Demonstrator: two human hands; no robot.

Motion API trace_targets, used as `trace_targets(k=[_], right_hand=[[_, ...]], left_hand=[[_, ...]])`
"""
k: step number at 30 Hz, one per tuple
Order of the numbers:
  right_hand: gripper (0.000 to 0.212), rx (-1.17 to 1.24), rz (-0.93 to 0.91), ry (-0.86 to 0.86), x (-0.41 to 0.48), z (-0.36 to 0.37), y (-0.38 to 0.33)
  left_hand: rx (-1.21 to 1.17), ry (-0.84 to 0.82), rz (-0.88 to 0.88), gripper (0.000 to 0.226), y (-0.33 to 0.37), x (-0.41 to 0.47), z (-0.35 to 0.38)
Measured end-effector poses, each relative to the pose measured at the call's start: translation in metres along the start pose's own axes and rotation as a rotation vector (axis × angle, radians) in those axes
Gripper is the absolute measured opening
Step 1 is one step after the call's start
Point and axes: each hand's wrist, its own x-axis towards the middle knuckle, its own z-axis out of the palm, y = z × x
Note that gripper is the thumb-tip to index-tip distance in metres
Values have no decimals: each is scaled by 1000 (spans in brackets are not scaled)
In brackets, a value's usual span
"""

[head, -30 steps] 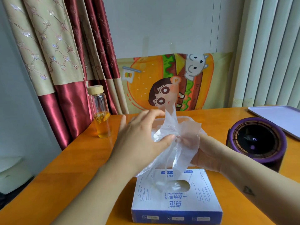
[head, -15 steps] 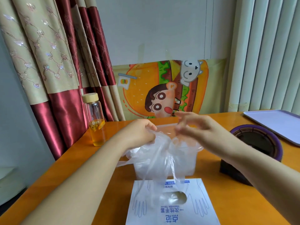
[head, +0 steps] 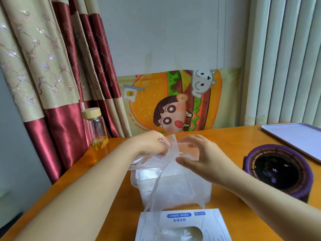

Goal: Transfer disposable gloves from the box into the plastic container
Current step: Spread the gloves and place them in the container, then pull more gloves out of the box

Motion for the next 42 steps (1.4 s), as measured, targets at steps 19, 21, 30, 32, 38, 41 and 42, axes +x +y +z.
trace_targets(k=[19, 21, 30, 32, 38, 41, 42], right_hand=[[38, -396, 22, -96, 57, 12, 48], [40, -521, 7, -119, 62, 13, 51], [25, -569, -192, -467, 84, 28, 37], [29, -637, -185, -636, 86, 34, 45], [45, -669, -58, -899, 86, 45, 65], [56, -702, 5, -997, 93, 54, 71], [57, -719, 7, -1009, 94, 56, 72]], left_hand=[[360, -41, 230, 27, -30, 73, 21], [356, -38, 238, 31, -35, 78, 26], [576, 38, 416, 13, -38, 83, 49], [682, 86, 539, 21, -39, 85, 52], [923, 200, 754, 35, -48, 88, 53], [648, 9, 649, 19, -40, 78, 50], [540, -118, 528, 19, -37, 76, 49]])
